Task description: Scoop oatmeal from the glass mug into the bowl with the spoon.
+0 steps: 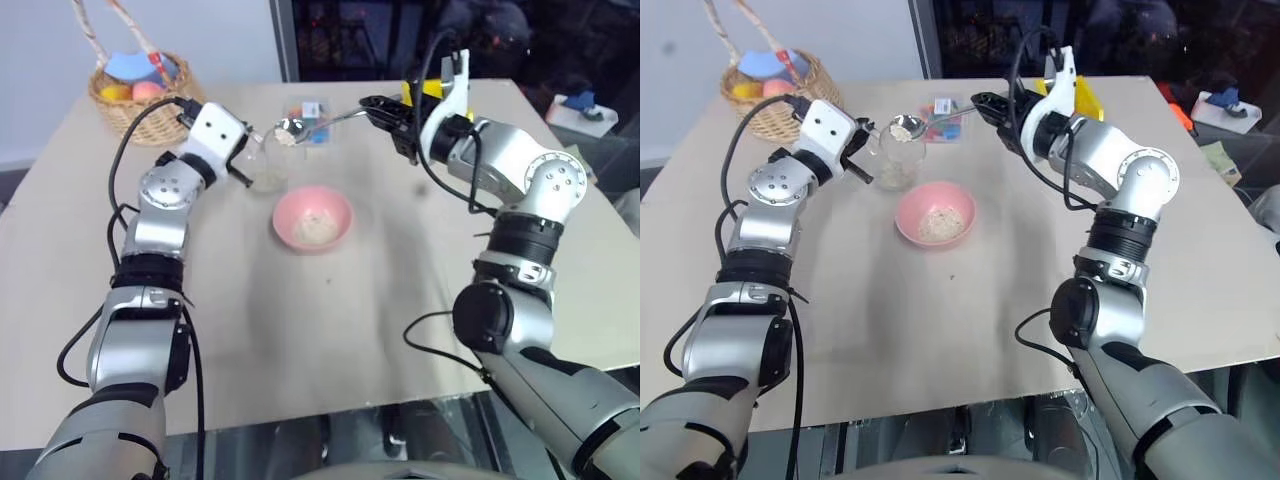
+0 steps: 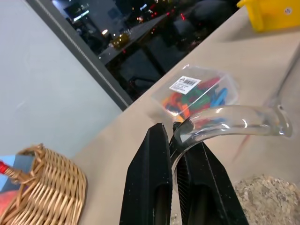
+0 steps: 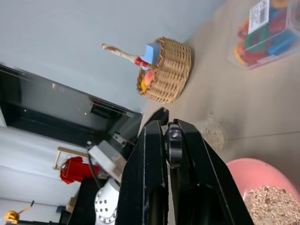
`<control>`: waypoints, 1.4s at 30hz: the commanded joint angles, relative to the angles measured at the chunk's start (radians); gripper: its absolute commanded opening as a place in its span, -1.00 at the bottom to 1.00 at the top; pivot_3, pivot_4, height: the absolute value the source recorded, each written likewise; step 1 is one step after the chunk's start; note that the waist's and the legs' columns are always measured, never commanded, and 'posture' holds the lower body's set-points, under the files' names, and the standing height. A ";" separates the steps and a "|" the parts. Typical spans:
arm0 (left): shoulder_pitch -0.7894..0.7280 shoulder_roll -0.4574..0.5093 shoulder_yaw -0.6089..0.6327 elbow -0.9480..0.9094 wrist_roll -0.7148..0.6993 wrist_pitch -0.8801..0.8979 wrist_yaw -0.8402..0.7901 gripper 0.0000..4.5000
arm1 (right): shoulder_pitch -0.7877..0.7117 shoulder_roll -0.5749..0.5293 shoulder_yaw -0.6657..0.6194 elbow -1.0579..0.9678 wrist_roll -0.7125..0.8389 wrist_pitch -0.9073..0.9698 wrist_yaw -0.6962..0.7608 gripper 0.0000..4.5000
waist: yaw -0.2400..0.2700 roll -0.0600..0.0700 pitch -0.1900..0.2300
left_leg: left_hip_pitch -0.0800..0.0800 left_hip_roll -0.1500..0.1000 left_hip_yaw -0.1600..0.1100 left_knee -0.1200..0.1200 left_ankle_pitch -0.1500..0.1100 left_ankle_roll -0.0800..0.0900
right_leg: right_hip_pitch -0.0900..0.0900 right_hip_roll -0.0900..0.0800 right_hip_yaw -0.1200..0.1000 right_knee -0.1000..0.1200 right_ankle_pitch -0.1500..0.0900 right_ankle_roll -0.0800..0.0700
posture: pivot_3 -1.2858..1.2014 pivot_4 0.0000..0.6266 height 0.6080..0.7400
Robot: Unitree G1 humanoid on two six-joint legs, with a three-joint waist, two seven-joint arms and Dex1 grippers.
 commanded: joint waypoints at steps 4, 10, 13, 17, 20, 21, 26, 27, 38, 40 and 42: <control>-0.010 0.045 0.023 -0.030 0.012 0.004 0.041 -0.98 | 0.054 -0.090 0.067 -0.108 0.100 0.043 0.007 -1.00 | -0.013 0.000 -0.017 | 0.006 0.000 0.001 0.000 0.000 0.000 | 0.004 0.000 0.002 0.003 0.000 0.000 | 0.03 -1.00 1.00; 0.005 0.043 0.065 -0.057 -0.039 0.046 0.041 -0.98 | 0.138 -0.153 0.253 -0.201 -0.013 0.010 0.126 -1.00 | -0.029 0.005 -0.030 | 0.008 0.000 0.001 0.001 0.001 -0.001 | 0.004 0.000 0.004 0.006 0.000 0.000 | 0.03 -1.00 1.00; 0.013 0.050 0.068 -0.066 -0.040 0.054 0.045 -0.98 | 0.162 -0.153 0.332 -0.221 -0.080 -0.037 0.188 -1.00 | -0.035 0.005 -0.032 | 0.008 0.000 0.002 0.002 0.001 -0.001 | 0.004 0.000 0.005 0.007 0.000 0.000 | 0.03 -1.00 1.00; 0.037 0.060 0.074 -0.092 -0.040 0.065 0.048 -0.98 | 0.198 -0.155 0.466 -0.254 -0.198 -0.101 0.283 -1.00 | -0.035 0.005 -0.033 | 0.008 0.000 0.002 0.002 0.001 -0.001 | 0.003 0.001 0.005 0.006 0.000 0.000 | 0.03 -1.00 1.00; 0.060 0.066 0.080 -0.120 -0.044 0.079 0.051 -0.98 | 0.236 -0.185 0.606 -0.291 -0.335 -0.190 0.384 -1.00 | -0.033 0.005 -0.033 | 0.008 0.000 0.002 0.002 0.001 -0.001 | 0.004 0.001 0.005 0.006 0.000 0.000 | 0.03 -1.00 1.00; 0.067 0.068 0.083 -0.129 -0.046 0.085 0.051 -0.98 | 0.246 -0.208 0.668 -0.310 -0.396 -0.237 0.427 -1.00 | -0.031 0.005 -0.033 | 0.008 0.000 0.002 0.002 0.001 -0.001 | 0.004 0.001 0.005 0.006 0.000 0.000 | 0.03 -1.00 1.00; 0.093 0.076 0.095 -0.163 -0.053 0.110 0.052 -0.98 | 0.288 -0.319 0.930 -0.406 -0.694 -0.531 0.650 -1.00 | -0.031 0.005 -0.033 | 0.007 0.000 0.001 0.003 0.001 -0.001 | 0.004 0.001 0.005 0.006 0.000 0.000 | 0.03 -1.00 1.00; 0.098 0.076 0.098 -0.170 -0.054 0.115 0.051 -0.98 | 0.296 -0.343 0.978 -0.428 -0.756 -0.604 0.697 -1.00 | -0.031 0.005 -0.033 | 0.007 0.000 0.001 0.003 0.001 -0.001 | 0.004 0.001 0.005 0.006 0.000 0.000 | 0.03 -1.00 1.00; 0.143 0.067 0.113 -0.210 -0.070 0.155 0.058 -0.98 | 0.295 -0.157 0.571 -0.437 -0.338 -0.377 0.625 -1.00 | -0.025 -0.003 -0.045 | 0.008 0.000 0.000 0.004 0.001 -0.002 | 0.005 0.001 0.004 0.006 0.000 0.000 | 0.03 -1.00 1.00; 0.146 0.063 0.112 -0.215 -0.071 0.158 0.058 -0.98 | 0.279 -0.142 0.556 -0.435 -0.322 -0.350 0.605 -1.00 | -0.026 -0.003 -0.048 | 0.008 0.000 0.000 0.004 0.001 -0.002 | 0.005 0.001 0.004 0.007 0.000 0.000 | 0.03 -1.00 1.00; 0.146 0.057 0.111 -0.225 -0.075 0.161 0.056 -0.98 | 0.267 -0.130 0.561 -0.428 -0.330 -0.342 0.594 -1.00 | -0.028 -0.002 -0.049 | 0.009 0.000 0.000 0.004 0.001 -0.002 | 0.005 0.001 0.004 0.007 0.000 0.000 | 0.03 -1.00 1.00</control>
